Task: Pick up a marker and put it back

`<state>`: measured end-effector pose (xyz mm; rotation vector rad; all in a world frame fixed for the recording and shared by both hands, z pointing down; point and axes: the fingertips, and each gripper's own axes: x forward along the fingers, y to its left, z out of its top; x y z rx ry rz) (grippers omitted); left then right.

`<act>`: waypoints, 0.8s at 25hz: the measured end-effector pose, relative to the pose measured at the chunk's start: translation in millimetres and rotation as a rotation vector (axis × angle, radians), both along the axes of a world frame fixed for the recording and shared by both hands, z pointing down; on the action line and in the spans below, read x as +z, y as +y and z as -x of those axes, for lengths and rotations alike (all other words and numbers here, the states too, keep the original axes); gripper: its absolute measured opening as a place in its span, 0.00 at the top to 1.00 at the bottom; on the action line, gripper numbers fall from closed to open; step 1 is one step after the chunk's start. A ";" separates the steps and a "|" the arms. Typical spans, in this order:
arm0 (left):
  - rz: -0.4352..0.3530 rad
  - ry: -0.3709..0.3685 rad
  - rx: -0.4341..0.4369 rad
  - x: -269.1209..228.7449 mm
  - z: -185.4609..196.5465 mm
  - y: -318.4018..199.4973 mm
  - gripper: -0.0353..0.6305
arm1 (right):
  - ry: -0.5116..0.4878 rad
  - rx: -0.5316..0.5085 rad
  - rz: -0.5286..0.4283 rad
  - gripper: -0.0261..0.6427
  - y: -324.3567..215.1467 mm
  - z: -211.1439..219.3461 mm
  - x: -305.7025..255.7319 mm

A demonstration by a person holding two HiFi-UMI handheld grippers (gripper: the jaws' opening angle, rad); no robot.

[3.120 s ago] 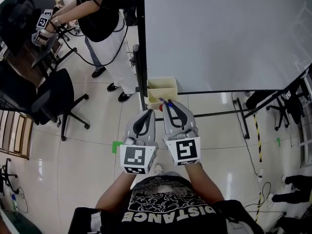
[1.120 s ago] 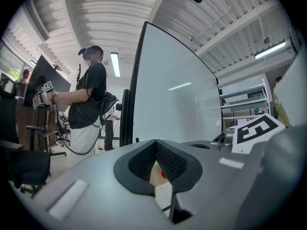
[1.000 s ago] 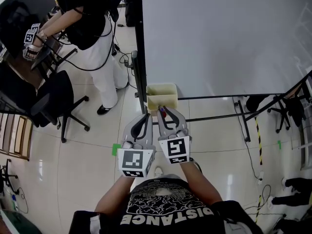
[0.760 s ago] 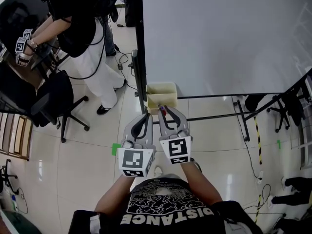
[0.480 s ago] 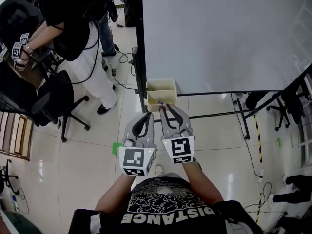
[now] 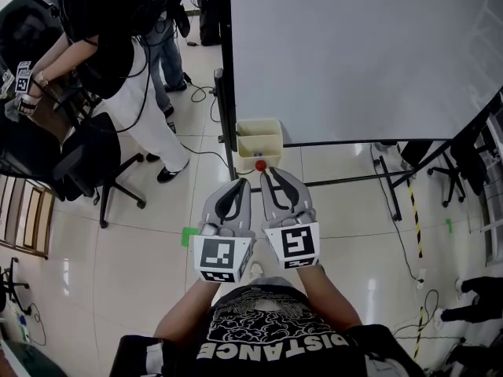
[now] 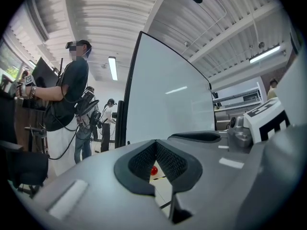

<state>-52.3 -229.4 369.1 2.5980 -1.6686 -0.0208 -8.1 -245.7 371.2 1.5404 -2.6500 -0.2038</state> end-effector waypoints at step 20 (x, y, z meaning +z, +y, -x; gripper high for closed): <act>-0.014 0.015 0.028 -3.9 -3.9 61.8 0.94 | -0.044 0.009 0.001 0.96 79.2 1.6 -13.4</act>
